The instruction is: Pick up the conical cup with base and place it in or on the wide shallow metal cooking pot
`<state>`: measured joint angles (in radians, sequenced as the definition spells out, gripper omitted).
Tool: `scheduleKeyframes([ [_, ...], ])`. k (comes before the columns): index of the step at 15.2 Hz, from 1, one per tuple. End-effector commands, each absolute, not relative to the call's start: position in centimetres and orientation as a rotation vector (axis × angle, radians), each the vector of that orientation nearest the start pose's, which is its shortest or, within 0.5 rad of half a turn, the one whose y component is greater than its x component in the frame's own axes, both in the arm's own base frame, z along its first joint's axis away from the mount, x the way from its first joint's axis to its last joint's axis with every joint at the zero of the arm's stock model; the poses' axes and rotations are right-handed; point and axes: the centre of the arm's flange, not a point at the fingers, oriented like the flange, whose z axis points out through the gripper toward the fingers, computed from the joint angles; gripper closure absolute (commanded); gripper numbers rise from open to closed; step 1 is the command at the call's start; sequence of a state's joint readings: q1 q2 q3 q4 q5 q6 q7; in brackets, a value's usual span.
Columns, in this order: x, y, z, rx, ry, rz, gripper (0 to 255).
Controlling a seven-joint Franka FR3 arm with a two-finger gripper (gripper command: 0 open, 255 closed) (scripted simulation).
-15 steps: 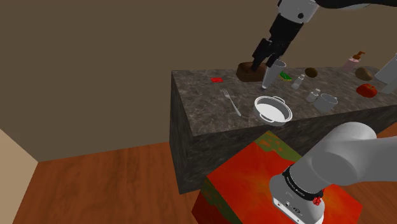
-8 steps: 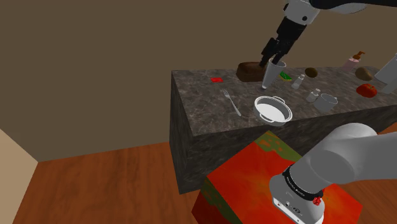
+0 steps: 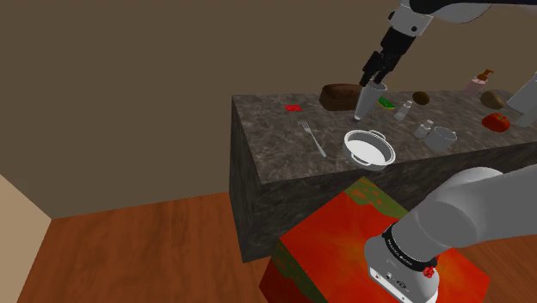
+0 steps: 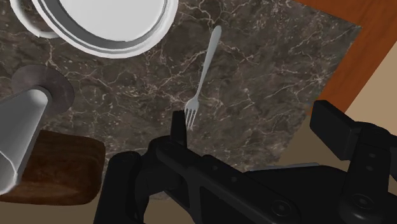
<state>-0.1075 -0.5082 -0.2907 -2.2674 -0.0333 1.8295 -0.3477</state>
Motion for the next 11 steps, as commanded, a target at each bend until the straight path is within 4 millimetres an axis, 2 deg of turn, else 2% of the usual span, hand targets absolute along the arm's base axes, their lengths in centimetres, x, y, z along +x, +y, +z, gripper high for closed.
scheduleKeyframes([
  [1, 37.9, -20.4, 54.4, -3.052, 0.015, -0.129, 0],
  [11, 41.3, -33.2, 51.4, -3.028, 0.010, -0.112, 0],
])
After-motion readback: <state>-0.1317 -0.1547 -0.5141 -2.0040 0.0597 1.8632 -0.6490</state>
